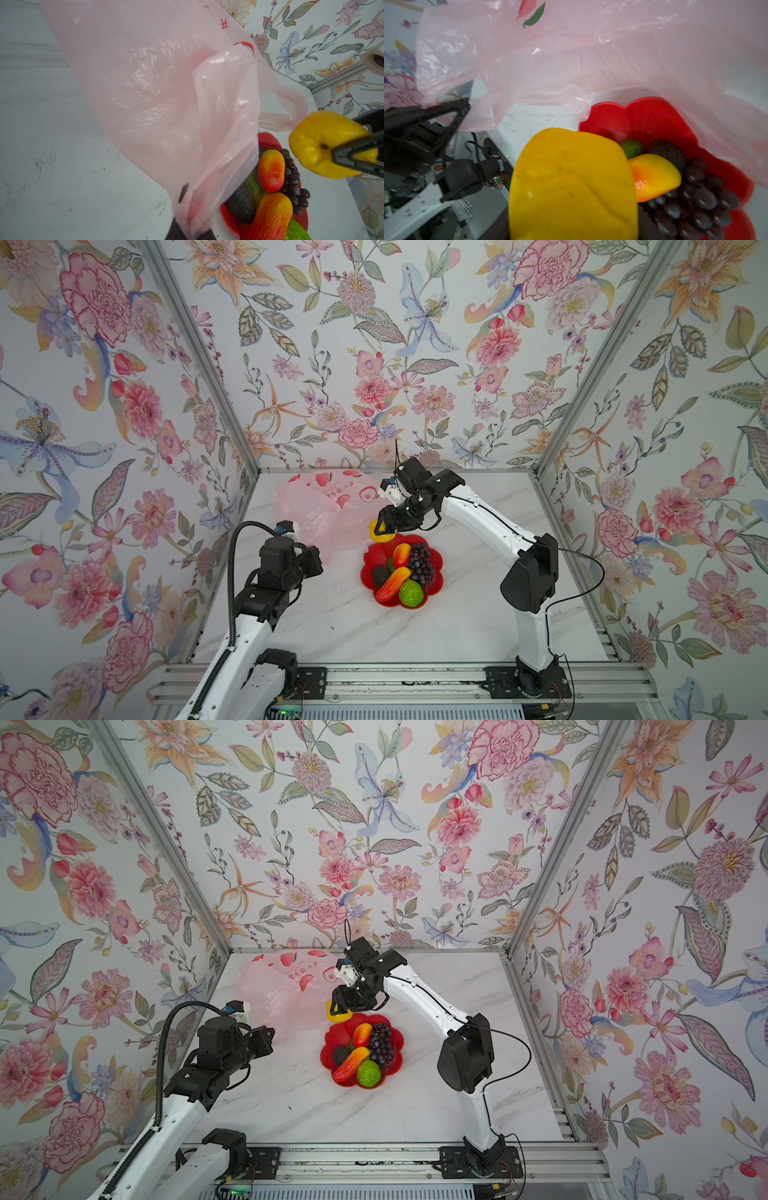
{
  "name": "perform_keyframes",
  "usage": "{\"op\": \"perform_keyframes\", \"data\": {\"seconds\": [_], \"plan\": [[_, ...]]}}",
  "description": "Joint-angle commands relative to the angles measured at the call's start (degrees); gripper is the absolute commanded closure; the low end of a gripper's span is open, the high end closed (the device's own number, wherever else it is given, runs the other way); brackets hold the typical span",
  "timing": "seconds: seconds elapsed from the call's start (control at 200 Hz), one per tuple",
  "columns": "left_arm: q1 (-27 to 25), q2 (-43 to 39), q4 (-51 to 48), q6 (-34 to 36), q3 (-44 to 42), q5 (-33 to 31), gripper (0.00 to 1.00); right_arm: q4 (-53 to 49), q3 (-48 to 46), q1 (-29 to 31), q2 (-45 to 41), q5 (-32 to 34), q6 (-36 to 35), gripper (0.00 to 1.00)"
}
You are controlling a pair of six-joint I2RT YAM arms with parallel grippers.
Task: Place the fruits into the plastic bag
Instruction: 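Lower the right gripper and grasp the yellow lemon on the plate, then carry the lemon with the right gripper into the pink bag's opening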
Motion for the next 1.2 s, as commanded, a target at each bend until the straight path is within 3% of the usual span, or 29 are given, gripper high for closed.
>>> {"op": "perform_keyframes", "data": {"seconds": [0.0, 0.23, 0.32, 0.841, 1.196], "plan": [[-0.5, 0.2, 1.5, -0.5, 0.3, 0.5, 1.0, 11.6, -6.6, -0.2, -4.2, -6.2, 15.9, 0.53], [-0.5, -0.2, 1.5, -0.9, 0.5, 1.1, 1.0, 56.1, -34.2, -0.4, -11.3, -13.5, 51.5, 0.55], [-0.5, -0.6, 1.5, -1.1, 0.4, 1.1, 1.0, 63.4, -38.0, -0.1, -10.3, -13.7, 57.8, 0.55], [-0.5, -2.0, 0.5, -1.2, 0.7, 2.5, 1.0, 51.0, -21.0, 4.5, 3.2, -13.8, 49.7, 0.55], [-0.6, -2.7, 1.7, -3.4, 0.8, 3.6, 1.0, 49.5, -15.1, 5.2, 10.5, -14.5, 48.6, 0.56]]}}
